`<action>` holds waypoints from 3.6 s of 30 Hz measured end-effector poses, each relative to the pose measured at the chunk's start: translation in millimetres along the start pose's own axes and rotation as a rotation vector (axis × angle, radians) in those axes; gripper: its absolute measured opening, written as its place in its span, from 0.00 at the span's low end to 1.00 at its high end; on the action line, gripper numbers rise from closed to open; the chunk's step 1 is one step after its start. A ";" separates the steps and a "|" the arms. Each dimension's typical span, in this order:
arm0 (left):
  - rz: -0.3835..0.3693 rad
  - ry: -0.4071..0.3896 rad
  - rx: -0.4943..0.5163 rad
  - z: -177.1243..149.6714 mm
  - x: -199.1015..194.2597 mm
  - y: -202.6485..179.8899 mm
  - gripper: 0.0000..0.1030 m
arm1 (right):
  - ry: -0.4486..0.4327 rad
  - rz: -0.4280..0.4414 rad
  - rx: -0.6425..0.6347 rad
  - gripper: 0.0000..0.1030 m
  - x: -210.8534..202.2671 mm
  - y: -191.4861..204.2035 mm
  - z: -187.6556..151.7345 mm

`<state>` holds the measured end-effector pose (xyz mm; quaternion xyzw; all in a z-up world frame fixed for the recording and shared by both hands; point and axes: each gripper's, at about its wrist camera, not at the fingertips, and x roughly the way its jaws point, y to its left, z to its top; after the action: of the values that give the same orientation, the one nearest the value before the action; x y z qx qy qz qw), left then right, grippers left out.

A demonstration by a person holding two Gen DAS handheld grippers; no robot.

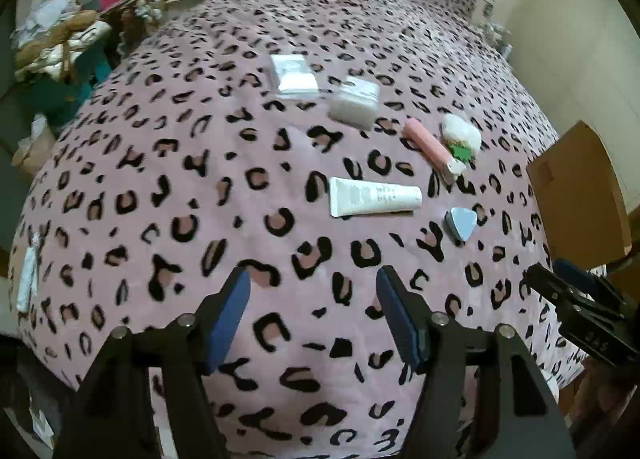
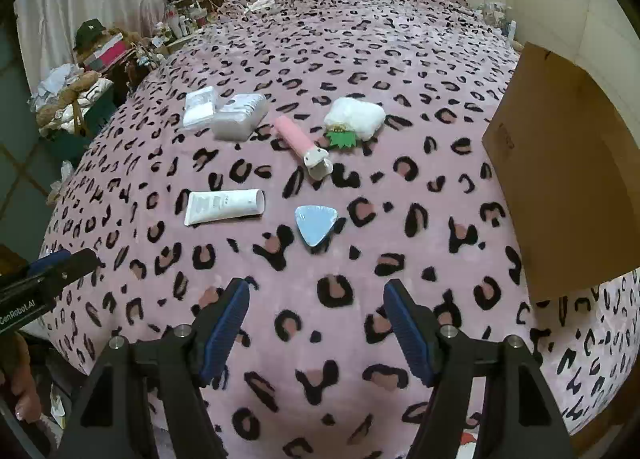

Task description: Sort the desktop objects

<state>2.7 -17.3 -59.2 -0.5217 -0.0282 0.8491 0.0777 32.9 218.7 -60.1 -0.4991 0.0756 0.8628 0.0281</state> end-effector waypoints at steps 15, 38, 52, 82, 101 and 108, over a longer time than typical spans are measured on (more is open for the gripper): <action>-0.111 0.083 0.324 43.4 102.2 -61.1 0.72 | 0.055 -0.023 0.067 0.70 59.6 -18.3 10.4; -0.096 0.065 0.459 63.4 174.0 -84.4 0.75 | 0.082 0.012 0.095 0.82 146.9 -17.1 35.4; -0.095 -0.010 0.374 59.3 152.7 -75.1 0.29 | 0.023 0.153 0.152 0.27 140.4 -12.7 35.7; -0.096 0.080 0.154 55.9 173.6 -47.8 0.18 | 0.041 0.171 0.154 0.26 139.8 -11.7 19.4; 0.000 -0.044 0.016 26.5 48.2 -13.2 0.18 | -0.077 0.212 0.040 0.26 42.3 19.0 8.8; 0.015 -0.096 0.021 18.1 -1.3 -16.2 0.18 | -0.135 0.204 0.004 0.26 0.5 32.6 4.6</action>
<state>-11.1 -0.9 -47.7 -0.4799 -0.0191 0.8739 0.0750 24.6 187.3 -55.0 -0.4294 0.1257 0.8927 -0.0537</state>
